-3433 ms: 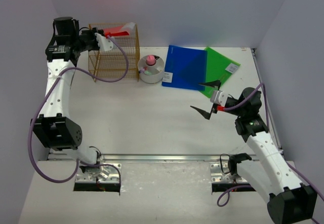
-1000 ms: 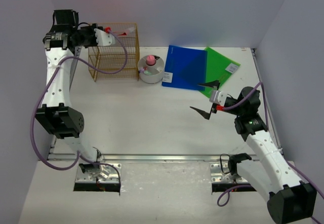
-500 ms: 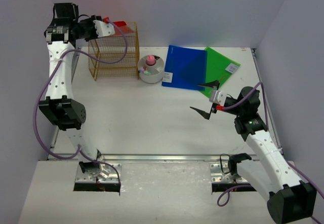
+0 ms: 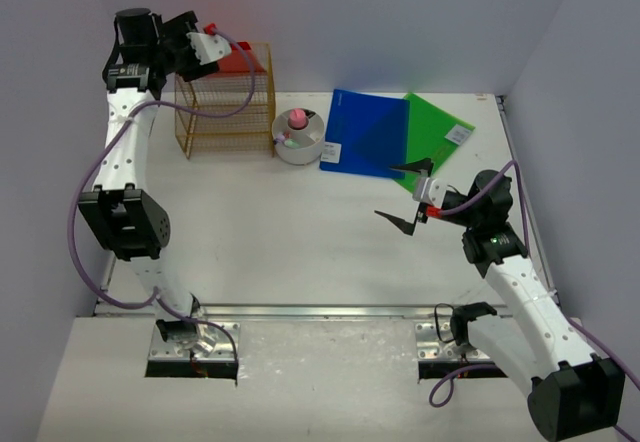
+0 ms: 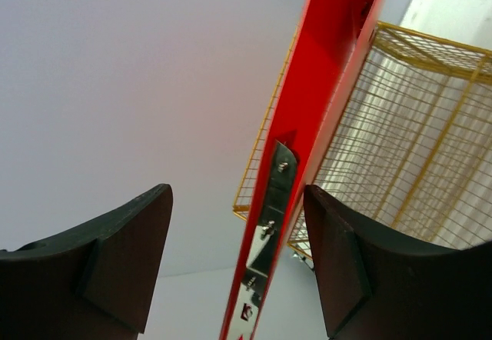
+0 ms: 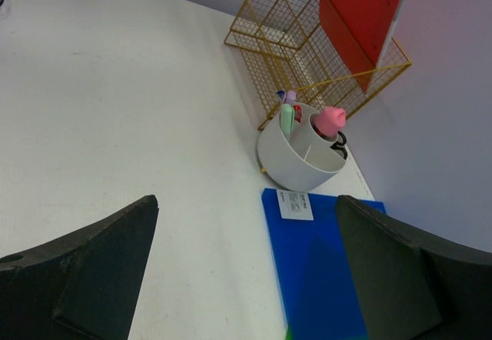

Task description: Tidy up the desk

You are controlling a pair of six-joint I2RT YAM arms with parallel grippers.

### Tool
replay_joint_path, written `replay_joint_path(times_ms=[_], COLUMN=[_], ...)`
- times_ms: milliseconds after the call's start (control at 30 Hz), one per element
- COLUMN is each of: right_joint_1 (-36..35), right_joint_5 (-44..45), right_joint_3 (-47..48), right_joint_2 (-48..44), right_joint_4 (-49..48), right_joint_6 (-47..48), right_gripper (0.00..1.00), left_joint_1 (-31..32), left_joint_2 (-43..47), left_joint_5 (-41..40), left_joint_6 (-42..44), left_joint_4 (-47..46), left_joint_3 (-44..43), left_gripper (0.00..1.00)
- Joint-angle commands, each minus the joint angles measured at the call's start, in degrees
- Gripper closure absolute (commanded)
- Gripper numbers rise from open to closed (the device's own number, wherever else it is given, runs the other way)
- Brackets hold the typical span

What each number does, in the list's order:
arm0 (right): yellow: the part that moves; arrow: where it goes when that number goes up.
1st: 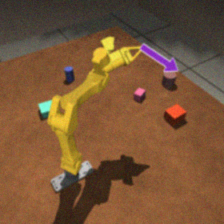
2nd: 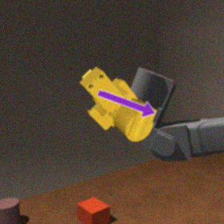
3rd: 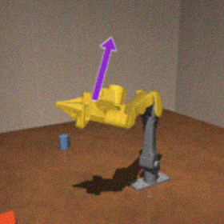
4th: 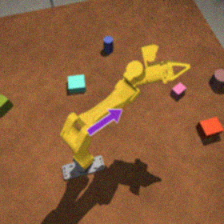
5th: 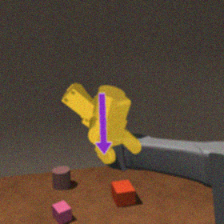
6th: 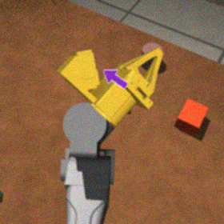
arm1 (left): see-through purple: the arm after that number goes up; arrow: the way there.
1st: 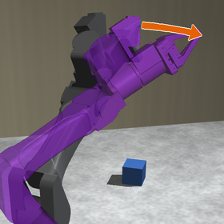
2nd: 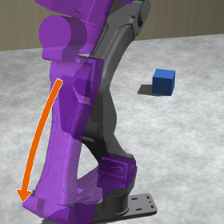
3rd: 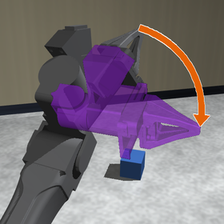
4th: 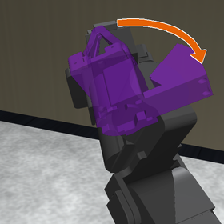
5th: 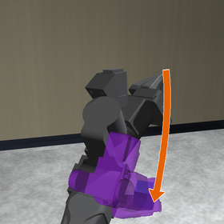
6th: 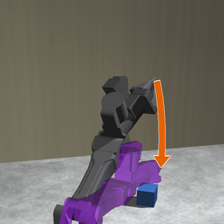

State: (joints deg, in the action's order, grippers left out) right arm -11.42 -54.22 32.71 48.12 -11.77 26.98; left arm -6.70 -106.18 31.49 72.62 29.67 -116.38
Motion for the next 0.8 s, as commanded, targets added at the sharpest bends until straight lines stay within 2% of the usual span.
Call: replay_joint_path(times_ms=[0,167,300,467,600,767], right_joint_1=[-0.27,-0.27,-0.27,-0.27,-0.27,-0.27], right_joint_5=[-0.60,-0.80,-0.75,-0.27,1.51,10.41], right_joint_3=[1.72,1.57,1.48,1.23,1.61,2.82], right_joint_2=[0.02,0.22,0.27,-0.07,-0.11,0.96], right_joint_4=[-0.28,0.00,0.00,0.08,0.24,-0.86], right_joint_6=[-0.04,0.05,-0.09,-0.13,-1.58,-11.02], right_gripper=[0.02,0.02,0.02,0.02,0.02,0.02], left_joint_1=[2.27,3.81,5.04,5.55,5.47,5.56], left_joint_2=[2.14,-0.99,-5.73,-9.47,-8.43,1.53], left_joint_5=[-4.53,-8.33,-10.37,-12.15,-10.76,-5.39], left_joint_6=[-5.19,-7.49,-9.31,-12.66,-17.23,-27.91], left_joint_4=[-17.58,-26.07,-25.75,-27.76,-31.77,-37.80], left_joint_3=[3.14,1.96,-3.88,-6.01,-5.52,-0.89], left_gripper=[0.32,0.31,0.31,0.29,0.29,0.28])
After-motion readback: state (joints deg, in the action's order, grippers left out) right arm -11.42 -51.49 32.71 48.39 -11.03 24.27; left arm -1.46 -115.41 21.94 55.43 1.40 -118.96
